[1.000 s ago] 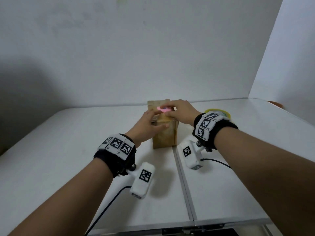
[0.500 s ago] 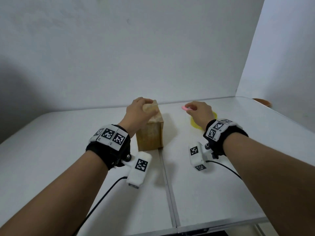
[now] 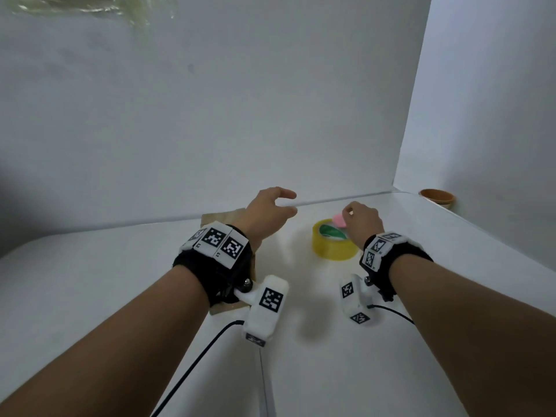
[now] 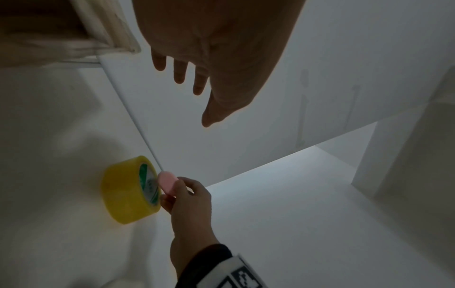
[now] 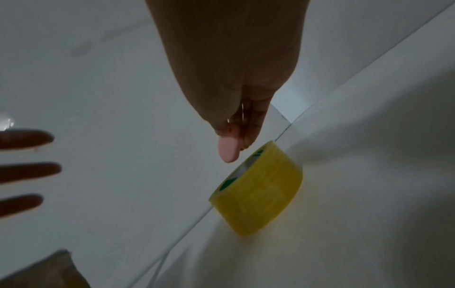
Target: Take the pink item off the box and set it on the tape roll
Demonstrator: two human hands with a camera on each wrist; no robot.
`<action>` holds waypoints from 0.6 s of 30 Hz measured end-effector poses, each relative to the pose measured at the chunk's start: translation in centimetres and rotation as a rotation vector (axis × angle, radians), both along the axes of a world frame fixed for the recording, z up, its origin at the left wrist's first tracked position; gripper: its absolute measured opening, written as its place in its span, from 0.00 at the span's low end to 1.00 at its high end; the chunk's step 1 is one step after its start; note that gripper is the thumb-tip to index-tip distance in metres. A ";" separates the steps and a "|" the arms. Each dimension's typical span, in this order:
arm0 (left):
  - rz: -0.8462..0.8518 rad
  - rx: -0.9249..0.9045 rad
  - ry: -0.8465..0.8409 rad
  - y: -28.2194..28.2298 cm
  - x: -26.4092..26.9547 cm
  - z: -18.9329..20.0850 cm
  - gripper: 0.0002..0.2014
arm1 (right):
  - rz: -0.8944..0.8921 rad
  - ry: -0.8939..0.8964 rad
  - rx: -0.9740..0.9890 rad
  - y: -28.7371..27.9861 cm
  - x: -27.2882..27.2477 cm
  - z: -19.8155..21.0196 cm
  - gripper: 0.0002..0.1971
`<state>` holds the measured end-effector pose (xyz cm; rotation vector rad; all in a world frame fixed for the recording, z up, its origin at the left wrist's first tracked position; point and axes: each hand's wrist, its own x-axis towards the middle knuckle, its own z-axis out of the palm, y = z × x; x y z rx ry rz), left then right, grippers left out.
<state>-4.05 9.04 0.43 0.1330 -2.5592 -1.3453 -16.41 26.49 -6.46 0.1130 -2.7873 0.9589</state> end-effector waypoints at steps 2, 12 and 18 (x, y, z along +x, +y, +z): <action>0.007 0.055 -0.031 0.4 -0.7 -0.2 0.17 | 0.057 -0.041 0.060 -0.4 -0.5 -0.3 0.14; 0.015 0.129 -0.120 0.8 -2.5 -1.3 0.18 | 0.153 -0.039 0.472 -1.7 -1.9 -2.0 0.12; 0.020 0.137 -0.106 1.0 -2.6 -1.6 0.18 | 0.130 -0.065 0.491 -1.7 -1.7 -2.1 0.14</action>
